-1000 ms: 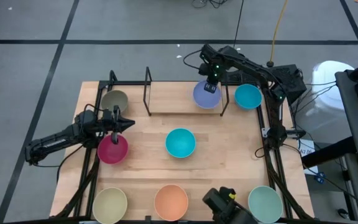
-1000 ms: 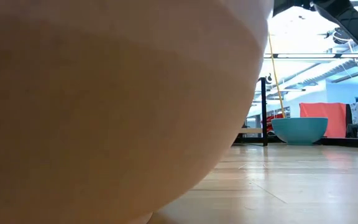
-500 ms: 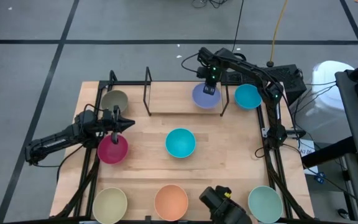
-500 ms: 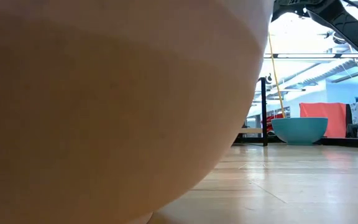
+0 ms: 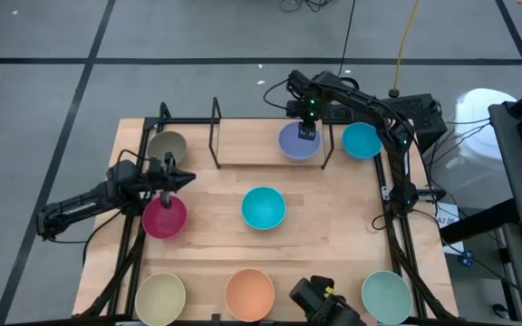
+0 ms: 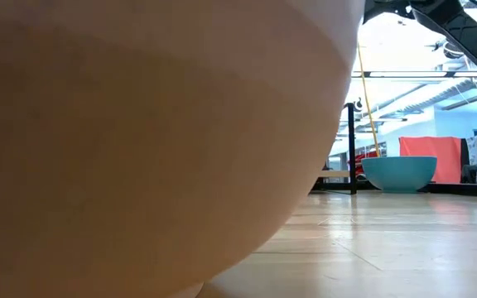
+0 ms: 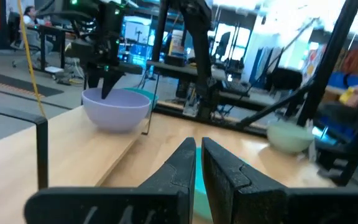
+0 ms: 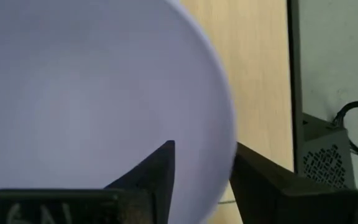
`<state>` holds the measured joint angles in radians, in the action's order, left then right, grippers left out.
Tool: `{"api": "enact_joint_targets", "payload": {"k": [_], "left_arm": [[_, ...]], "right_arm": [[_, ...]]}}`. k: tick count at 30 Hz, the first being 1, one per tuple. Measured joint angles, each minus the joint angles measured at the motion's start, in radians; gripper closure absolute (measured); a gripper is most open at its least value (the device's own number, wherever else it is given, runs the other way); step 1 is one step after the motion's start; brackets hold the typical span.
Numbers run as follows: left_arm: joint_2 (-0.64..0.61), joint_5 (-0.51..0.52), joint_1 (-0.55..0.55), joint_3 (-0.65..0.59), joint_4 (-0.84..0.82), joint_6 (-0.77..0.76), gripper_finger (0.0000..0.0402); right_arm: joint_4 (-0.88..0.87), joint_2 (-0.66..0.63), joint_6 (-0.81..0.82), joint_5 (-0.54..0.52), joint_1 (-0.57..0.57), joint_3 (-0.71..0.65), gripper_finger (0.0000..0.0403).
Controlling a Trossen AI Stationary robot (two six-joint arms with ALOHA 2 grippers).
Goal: Place and stack bowls onto a shelf
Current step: Put the purple bowl on the shelf, then put the left blue bowl on the shelf
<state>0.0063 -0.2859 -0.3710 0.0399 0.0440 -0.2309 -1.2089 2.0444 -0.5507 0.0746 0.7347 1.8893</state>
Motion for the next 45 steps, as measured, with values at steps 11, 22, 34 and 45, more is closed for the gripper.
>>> {"api": "enact_joint_targets", "payload": {"k": [11,22,34,45], "left_arm": [[0.000,0.000,0.000,0.000,0.122,-0.274,0.0369],[0.000,0.115,0.000,0.000,0.158,-0.270,0.0369],[0.135,0.253,0.000,0.382,-0.408,-0.009,0.0393],[0.511,0.178,0.000,0.718,-0.634,-0.292,0.0393]], "right_arm": [[0.021,-0.121,0.015,0.001,-0.010,0.000,0.0275],[0.033,-0.285,0.032,0.005,-0.033,-0.001,0.0275],[0.039,-0.560,0.014,0.005,-0.120,-0.001,0.0275],[0.038,-0.709,0.018,0.005,-0.148,-0.001,0.0275]]}}
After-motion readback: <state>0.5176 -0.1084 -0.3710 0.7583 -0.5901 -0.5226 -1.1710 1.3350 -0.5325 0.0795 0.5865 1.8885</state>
